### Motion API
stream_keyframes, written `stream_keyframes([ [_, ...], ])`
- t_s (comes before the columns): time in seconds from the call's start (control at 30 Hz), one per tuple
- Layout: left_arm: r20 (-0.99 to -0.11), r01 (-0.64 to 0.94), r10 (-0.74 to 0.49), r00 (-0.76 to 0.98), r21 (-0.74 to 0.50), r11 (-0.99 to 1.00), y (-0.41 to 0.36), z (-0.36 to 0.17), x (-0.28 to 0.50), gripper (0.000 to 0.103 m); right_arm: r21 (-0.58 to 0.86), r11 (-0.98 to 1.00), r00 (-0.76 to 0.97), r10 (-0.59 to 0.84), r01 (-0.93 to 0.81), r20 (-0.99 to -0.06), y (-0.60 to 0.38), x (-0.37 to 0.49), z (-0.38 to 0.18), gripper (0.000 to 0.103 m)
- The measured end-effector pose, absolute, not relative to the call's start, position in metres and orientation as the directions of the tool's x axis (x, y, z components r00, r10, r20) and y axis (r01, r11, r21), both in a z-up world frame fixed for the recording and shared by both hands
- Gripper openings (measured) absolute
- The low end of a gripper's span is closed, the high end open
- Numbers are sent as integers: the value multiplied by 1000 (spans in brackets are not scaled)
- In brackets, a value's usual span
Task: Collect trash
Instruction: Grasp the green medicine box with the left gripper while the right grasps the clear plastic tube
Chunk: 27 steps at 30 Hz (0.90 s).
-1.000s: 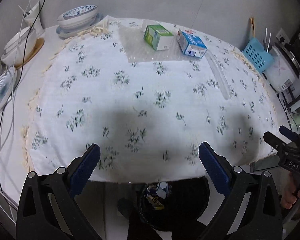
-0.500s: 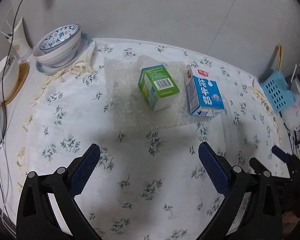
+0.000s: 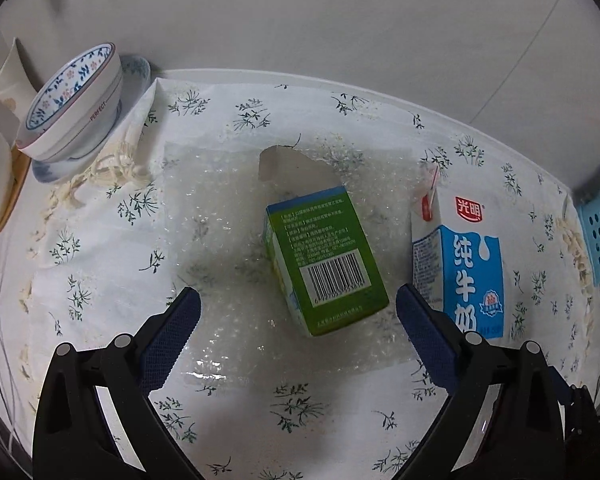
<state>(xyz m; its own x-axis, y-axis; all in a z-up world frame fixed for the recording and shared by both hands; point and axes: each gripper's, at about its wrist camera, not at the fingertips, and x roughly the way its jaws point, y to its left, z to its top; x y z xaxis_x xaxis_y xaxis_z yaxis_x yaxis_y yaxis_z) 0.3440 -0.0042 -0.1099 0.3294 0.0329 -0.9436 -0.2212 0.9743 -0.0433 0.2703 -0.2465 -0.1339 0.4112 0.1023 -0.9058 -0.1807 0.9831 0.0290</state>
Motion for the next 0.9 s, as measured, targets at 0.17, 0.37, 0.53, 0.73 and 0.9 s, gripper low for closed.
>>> stream_keyframes([
  [0.17,-952,-220,55,302,-14,975,-10,-121,359,92,50,982,377,117,-182,-919,-241,283,-140,75],
  [0.37,-960,-239,56,275,-12,971,-8,-130,366,77,94,983,318,140,-156,-938,-237,294,-148,56],
  [0.53,-966,-239,47,253,-16,971,-8,-135,369,48,114,986,280,144,-120,-949,-232,295,-152,25],
  [0.73,-955,-243,66,289,-6,970,-5,-119,345,45,136,982,284,168,-129,-944,-234,287,-145,25],
  [0.9,-946,-275,75,316,-15,961,-5,-98,299,45,144,977,305,187,-158,-934,-242,271,-130,25],
])
